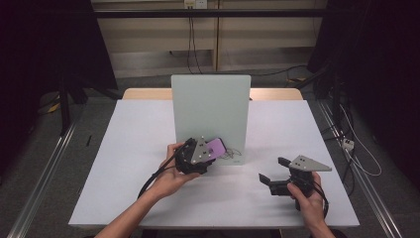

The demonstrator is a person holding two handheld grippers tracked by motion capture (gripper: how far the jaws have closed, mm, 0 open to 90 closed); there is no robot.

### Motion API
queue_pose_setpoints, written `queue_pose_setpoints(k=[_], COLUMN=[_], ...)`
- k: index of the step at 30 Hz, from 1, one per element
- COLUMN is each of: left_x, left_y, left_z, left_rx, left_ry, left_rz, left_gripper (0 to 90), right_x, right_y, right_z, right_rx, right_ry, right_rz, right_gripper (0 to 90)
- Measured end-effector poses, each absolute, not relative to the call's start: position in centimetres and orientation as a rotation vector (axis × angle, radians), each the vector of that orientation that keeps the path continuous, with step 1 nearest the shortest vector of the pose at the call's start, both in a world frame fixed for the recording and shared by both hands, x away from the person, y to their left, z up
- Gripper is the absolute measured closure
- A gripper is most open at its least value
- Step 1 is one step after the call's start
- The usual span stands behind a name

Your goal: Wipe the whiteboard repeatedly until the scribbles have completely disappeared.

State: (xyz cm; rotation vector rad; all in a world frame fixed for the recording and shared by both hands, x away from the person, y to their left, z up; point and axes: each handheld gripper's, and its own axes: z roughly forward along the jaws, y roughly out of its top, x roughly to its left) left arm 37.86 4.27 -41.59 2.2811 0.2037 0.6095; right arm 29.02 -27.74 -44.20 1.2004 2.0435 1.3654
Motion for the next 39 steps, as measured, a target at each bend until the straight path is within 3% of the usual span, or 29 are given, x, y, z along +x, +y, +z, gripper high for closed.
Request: queue_pose_setpoints(k=[29, 39], left_x=[37.3, 39.0], left_y=[-2.4, -0.1], left_z=[-43.0, -39.7], left_rx=[2.325, 2.215], left_ry=[0.113, 0.195], left_rz=[0.502, 0.517], left_gripper=[41.2, 41.2], right_x=[28.9, 28.9], right_y=[-27.7, -27.9], right_z=[-44.1, -44.2], right_rx=[1.189, 1.192], right_ry=[2.041, 2.039], right_rz=[1.37, 1.367], right_gripper=[4.4, 4.4])
